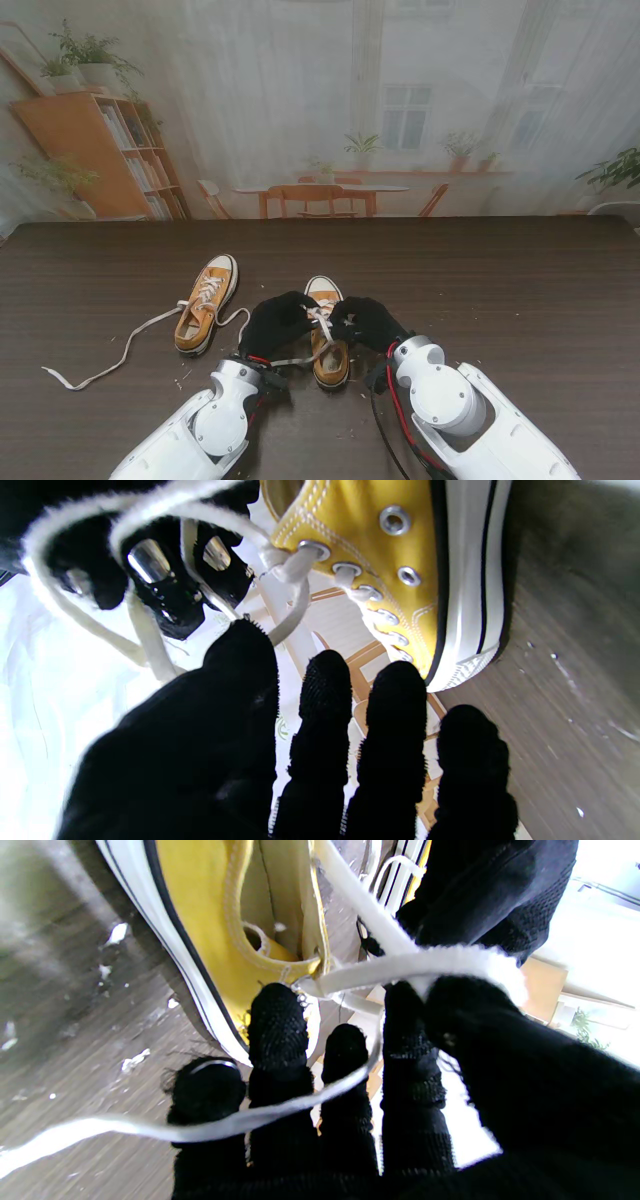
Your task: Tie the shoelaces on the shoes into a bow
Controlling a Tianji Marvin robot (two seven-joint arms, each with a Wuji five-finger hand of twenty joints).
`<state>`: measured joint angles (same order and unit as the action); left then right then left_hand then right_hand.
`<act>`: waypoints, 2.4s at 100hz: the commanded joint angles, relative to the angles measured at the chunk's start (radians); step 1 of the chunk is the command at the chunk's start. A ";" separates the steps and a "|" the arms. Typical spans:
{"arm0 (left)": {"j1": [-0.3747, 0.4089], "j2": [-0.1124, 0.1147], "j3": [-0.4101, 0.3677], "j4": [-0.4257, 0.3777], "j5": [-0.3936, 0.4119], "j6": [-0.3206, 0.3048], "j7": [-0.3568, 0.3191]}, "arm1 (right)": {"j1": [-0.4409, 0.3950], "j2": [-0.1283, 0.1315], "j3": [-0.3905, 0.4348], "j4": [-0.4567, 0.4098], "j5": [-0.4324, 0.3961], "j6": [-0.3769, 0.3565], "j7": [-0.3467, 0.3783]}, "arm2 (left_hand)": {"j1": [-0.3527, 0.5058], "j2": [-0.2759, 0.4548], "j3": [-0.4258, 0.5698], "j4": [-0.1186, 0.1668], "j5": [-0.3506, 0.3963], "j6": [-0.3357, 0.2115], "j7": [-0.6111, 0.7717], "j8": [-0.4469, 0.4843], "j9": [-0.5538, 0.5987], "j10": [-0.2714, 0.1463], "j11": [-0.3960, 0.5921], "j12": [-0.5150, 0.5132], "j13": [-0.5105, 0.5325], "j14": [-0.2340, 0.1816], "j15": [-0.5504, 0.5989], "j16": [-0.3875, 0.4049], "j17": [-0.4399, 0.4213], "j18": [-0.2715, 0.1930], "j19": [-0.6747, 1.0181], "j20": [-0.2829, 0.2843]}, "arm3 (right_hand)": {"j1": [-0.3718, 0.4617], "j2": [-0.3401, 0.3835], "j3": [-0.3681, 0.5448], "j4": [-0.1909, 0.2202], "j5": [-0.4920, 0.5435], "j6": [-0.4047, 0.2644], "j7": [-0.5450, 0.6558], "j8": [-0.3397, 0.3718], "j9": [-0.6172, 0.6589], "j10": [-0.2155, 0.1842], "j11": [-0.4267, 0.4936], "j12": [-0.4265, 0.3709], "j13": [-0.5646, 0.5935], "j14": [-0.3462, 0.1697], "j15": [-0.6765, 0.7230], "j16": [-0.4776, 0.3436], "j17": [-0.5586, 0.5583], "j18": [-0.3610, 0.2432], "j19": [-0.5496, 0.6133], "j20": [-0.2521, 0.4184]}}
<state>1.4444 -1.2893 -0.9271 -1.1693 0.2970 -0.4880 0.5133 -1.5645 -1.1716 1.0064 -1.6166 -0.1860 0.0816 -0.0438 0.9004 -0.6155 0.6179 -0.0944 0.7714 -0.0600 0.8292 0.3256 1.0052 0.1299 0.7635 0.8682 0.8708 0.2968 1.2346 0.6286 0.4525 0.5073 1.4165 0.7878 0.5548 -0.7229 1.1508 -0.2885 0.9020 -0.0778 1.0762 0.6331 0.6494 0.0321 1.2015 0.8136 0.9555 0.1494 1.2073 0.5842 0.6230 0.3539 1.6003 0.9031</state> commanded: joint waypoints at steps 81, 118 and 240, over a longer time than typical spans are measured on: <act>0.045 -0.008 -0.026 -0.002 -0.039 -0.005 -0.003 | -0.012 0.003 -0.001 -0.011 -0.019 0.018 0.003 | 0.055 0.137 -0.076 -0.006 0.171 0.092 -0.043 -0.144 0.062 0.026 -0.048 -0.109 0.022 0.075 -0.006 0.020 -0.011 0.083 -0.024 0.017 | 0.038 0.009 0.022 -0.004 0.007 -0.064 0.027 0.019 -0.052 0.001 -0.016 -0.016 -0.025 -0.014 -0.024 -0.002 -0.018 -0.005 -0.004 -0.012; 0.074 0.003 -0.053 -0.028 -0.014 0.023 0.002 | -0.033 -0.012 0.008 -0.019 -0.018 0.029 -0.059 | 0.066 0.135 -0.086 -0.009 0.181 0.107 -0.076 -0.169 0.067 0.030 -0.066 -0.116 0.024 0.076 -0.007 0.020 -0.006 0.083 -0.022 0.021 | 0.033 0.005 0.019 -0.004 0.006 -0.123 0.023 0.013 -0.056 0.008 -0.033 -0.046 -0.039 -0.001 -0.037 -0.006 -0.039 0.002 -0.018 -0.011; 0.169 0.031 -0.139 -0.112 0.019 0.105 -0.009 | -0.106 -0.047 0.070 -0.027 -0.048 0.106 -0.221 | 0.074 0.130 -0.102 0.003 0.204 0.113 -0.119 -0.192 0.080 0.035 -0.067 -0.112 0.037 0.074 -0.005 0.020 0.010 0.081 -0.013 0.028 | 0.040 -0.009 0.040 -0.005 -0.009 -0.074 0.096 -0.060 -0.021 0.023 -0.026 -0.073 0.004 0.020 -0.033 -0.012 0.002 0.021 -0.012 -0.017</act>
<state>1.5970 -1.2663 -1.0627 -1.2883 0.3133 -0.3923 0.5189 -1.6630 -1.2152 1.0711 -1.6431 -0.2316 0.1760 -0.2650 0.9309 -0.4965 0.5222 -0.1031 0.9414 0.0469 0.7113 0.1574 1.0633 0.1560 0.6994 0.7651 0.8749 0.3676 1.2340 0.6295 0.4512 0.5084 1.3952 0.7941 0.5548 -0.7235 1.1508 -0.2885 0.9004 -0.0786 1.1020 0.5855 0.6176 0.0474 1.1773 0.7543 0.9295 0.1637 1.1733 0.5842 0.6123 0.3637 1.5787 0.8889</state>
